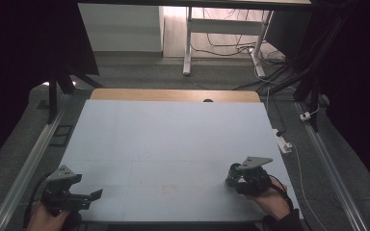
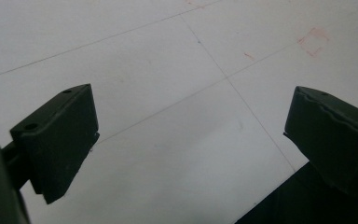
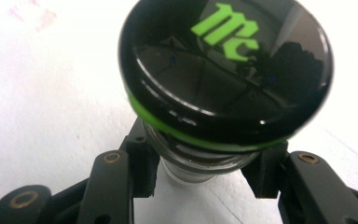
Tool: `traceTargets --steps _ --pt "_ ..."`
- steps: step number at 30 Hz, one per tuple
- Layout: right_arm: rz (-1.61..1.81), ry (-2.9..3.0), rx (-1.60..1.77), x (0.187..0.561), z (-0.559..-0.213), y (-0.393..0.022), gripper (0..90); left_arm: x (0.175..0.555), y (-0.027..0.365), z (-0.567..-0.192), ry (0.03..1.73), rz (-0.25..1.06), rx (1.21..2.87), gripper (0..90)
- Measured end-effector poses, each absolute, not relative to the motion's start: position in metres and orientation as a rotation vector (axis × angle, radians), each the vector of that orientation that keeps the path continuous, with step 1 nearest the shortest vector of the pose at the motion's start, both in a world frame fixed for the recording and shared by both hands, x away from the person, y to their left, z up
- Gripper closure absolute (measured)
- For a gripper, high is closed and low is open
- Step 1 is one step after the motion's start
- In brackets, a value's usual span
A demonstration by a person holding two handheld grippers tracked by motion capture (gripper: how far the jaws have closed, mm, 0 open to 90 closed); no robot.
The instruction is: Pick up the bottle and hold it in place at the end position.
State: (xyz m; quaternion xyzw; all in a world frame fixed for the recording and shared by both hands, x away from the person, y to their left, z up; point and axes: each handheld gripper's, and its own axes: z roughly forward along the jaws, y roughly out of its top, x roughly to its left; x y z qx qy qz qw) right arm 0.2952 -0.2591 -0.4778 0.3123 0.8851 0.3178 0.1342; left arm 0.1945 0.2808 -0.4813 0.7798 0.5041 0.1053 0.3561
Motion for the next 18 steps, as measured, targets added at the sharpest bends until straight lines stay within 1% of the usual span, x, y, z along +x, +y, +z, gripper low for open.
traceTargets --steps 8,18 --pt "0.998 2.522 0.961 0.298 -0.468 -0.256 52.2 0.195 0.281 -0.481 1.304 0.269 2.013 3.9" --pt "1.02 2.531 0.959 0.304 -0.462 -0.24 52.2 0.195 0.281 -0.482 1.308 0.267 2.012 3.9"
